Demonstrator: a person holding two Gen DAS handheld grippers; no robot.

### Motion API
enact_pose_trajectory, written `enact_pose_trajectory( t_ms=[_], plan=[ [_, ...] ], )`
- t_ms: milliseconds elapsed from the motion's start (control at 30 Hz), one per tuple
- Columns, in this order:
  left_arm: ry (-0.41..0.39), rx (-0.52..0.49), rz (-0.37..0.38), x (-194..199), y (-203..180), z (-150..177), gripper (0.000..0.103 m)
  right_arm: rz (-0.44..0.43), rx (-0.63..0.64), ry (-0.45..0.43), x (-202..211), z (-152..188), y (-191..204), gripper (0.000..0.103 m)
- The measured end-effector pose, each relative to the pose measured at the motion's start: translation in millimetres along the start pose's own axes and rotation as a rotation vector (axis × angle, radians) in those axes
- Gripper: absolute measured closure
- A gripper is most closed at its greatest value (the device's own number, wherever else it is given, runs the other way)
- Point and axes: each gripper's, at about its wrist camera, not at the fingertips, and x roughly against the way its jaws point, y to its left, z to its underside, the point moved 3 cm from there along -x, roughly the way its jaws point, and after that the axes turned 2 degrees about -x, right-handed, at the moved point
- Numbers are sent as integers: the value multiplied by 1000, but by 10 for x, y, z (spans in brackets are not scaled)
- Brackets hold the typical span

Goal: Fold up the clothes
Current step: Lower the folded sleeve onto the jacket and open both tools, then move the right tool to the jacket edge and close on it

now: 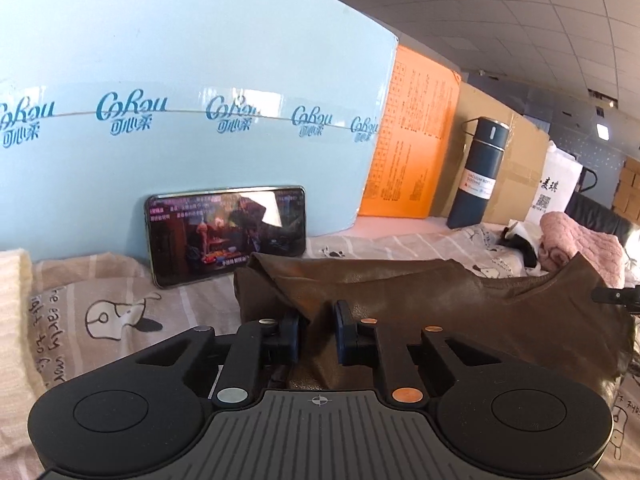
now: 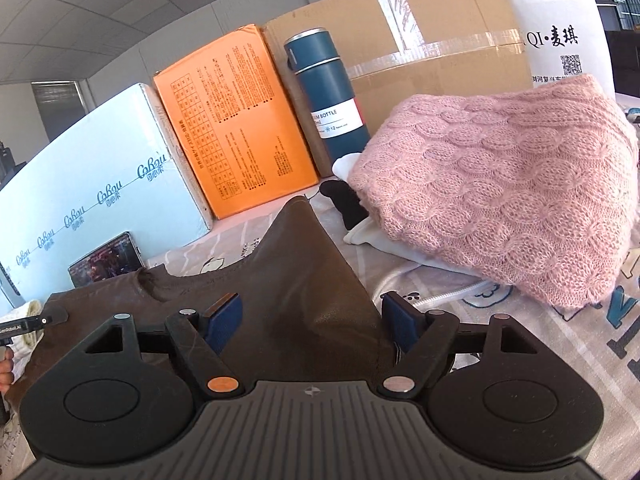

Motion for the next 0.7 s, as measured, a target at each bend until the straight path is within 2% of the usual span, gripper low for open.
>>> enact_pose_trajectory(
  t_ms=[100, 200, 300, 367, 433, 500, 567, 700],
  plan=[
    [-13, -1, -53, -70, -8, -60, 88, -4, -25, -11, 6, 3, -26, 28],
    [22, 1, -79, -153, 7, -11, 87, 5, -43, -35, 41, -1, -46, 25],
    [22, 51, -90, -130, 91, -12, 69, 32, -54, -56, 100, -3, -47, 22],
    [29, 108, -97, -87, 167, -14, 25, 51, -77, -78, 181, 2, -50, 19],
    [5, 184, -73, 4, 230, -30, 16, 82, -122, -110, 287, 15, -63, 16],
    [-1, 235, -44, 91, 266, -67, 12, 121, -177, -140, 419, 45, -75, 14],
    [11, 253, -69, 168, 260, -86, 7, 138, -237, -161, 562, 91, -88, 11],
    [57, 254, -96, 262, 192, -59, 6, 73, -288, -147, 837, 177, -5, 2]
  ],
)
